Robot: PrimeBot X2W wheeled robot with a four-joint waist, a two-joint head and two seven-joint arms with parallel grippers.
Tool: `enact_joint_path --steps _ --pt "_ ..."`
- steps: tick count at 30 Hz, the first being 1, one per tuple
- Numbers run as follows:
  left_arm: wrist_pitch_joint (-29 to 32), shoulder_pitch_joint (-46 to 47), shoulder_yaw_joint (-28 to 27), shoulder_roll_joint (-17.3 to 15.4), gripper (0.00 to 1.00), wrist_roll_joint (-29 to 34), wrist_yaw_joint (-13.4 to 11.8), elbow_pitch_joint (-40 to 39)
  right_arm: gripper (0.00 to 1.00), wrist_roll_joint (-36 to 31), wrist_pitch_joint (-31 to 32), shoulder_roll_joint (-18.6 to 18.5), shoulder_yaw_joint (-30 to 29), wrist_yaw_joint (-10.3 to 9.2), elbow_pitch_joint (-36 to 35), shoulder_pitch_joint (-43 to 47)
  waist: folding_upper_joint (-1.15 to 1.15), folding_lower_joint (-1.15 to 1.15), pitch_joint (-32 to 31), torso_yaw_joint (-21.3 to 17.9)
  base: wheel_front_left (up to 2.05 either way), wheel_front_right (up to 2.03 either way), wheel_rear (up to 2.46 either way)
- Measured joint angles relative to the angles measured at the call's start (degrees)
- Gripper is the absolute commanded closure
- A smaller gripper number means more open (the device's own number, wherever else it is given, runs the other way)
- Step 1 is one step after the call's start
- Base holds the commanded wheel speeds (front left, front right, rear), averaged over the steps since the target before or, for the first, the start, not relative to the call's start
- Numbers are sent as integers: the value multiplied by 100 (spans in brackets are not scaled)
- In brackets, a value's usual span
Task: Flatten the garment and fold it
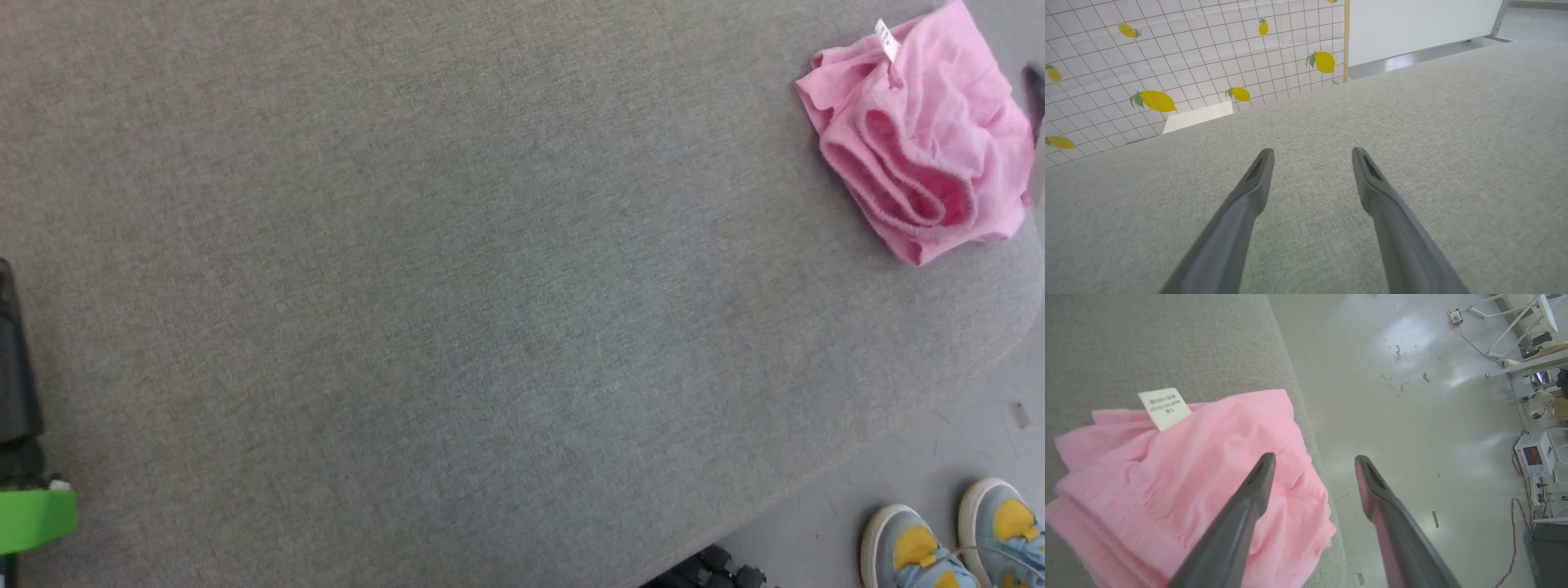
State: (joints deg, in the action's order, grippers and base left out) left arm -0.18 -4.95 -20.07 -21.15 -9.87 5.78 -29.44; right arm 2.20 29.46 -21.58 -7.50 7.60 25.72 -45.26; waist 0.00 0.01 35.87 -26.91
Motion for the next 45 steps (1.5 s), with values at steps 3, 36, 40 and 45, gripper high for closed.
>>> enact_joint_path --steps 3,36,40,45 --pt "-214 9 186 187 0 -16 -53 291 0 44 -332 12 21 -1 -511 -48 0 0 -154 1 0 0 0" --pt "-1135 645 1346 1406 0 -191 -519 2769 0 1018 -3860 1860 1024 -2 -2113 3140 0 -2 -2998 2364 0 0 0" --pt "-1166 651 1378 1423 0 -215 -544 2920 0 1051 -4103 1866 1007 -2 -1833 3407 0 -2 -3189 2595 0 0 0" --pt "-1221 652 1436 1441 0 -207 -588 3210 0 1036 -4295 1868 875 -2 -1631 3672 0 -2 -3385 2792 0 0 0"
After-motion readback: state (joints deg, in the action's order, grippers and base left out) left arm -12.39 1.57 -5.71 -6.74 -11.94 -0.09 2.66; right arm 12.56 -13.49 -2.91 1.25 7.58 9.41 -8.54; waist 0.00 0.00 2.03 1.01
